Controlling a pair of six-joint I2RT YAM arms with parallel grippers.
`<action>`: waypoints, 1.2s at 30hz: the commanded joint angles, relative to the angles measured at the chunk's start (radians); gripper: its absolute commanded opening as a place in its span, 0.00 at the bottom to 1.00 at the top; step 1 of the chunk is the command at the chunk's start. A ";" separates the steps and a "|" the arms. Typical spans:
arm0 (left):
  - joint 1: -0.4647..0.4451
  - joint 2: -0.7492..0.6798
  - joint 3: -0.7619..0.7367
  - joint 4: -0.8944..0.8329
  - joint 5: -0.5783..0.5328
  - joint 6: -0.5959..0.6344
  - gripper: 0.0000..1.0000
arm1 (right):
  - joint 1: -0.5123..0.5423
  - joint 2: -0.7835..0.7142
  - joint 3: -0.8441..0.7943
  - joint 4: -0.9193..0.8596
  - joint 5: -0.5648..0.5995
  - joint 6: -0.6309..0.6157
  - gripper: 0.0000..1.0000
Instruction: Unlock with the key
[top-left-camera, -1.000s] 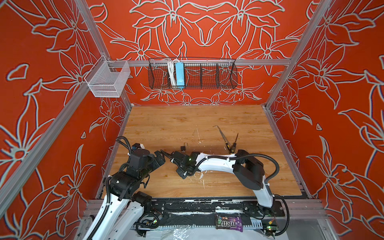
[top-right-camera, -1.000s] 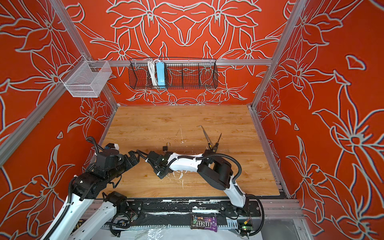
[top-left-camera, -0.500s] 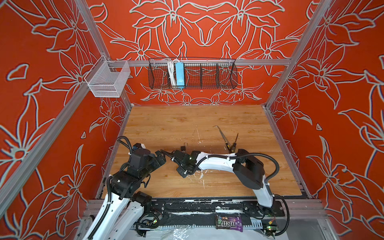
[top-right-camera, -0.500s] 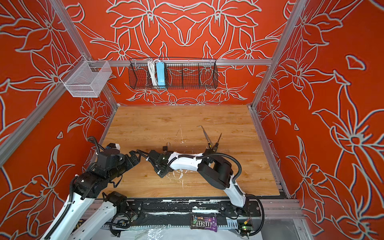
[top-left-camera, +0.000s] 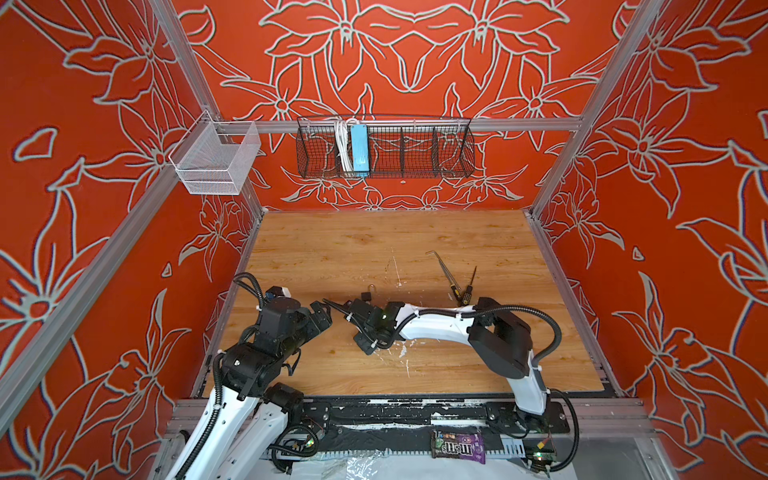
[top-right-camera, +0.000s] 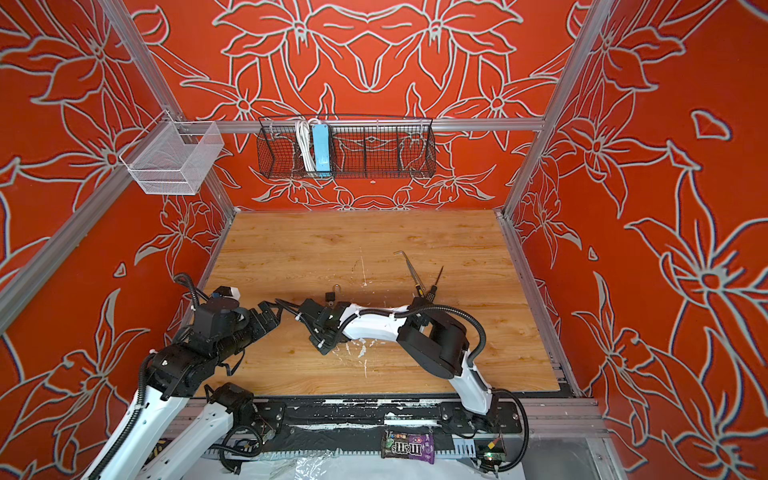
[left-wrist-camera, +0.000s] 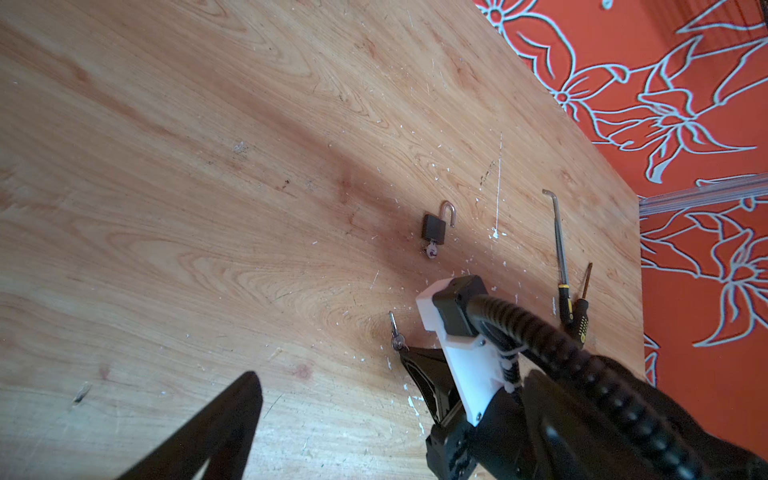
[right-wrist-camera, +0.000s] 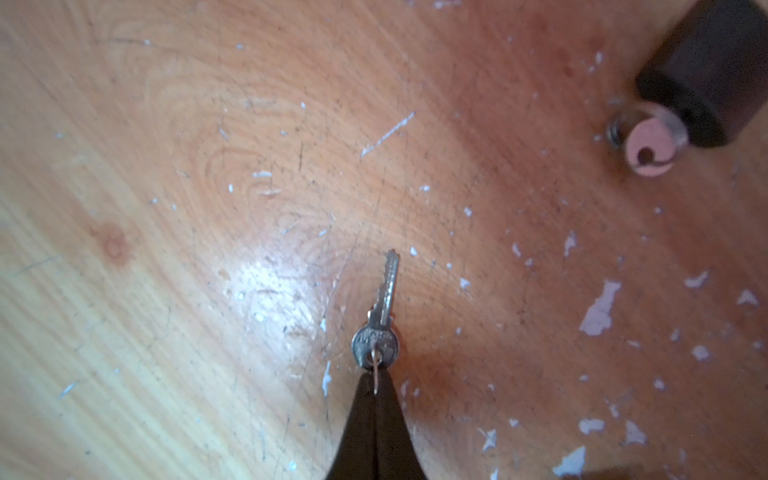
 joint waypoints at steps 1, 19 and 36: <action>0.007 -0.011 0.001 0.005 0.000 -0.014 0.98 | -0.012 -0.059 -0.053 0.048 -0.026 -0.006 0.00; 0.007 0.038 -0.077 0.258 0.192 -0.160 0.98 | -0.038 -0.299 -0.326 0.207 -0.094 0.101 0.00; -0.097 0.317 -0.101 0.603 0.341 -0.344 0.98 | -0.058 -0.617 -0.541 0.259 -0.054 0.256 0.00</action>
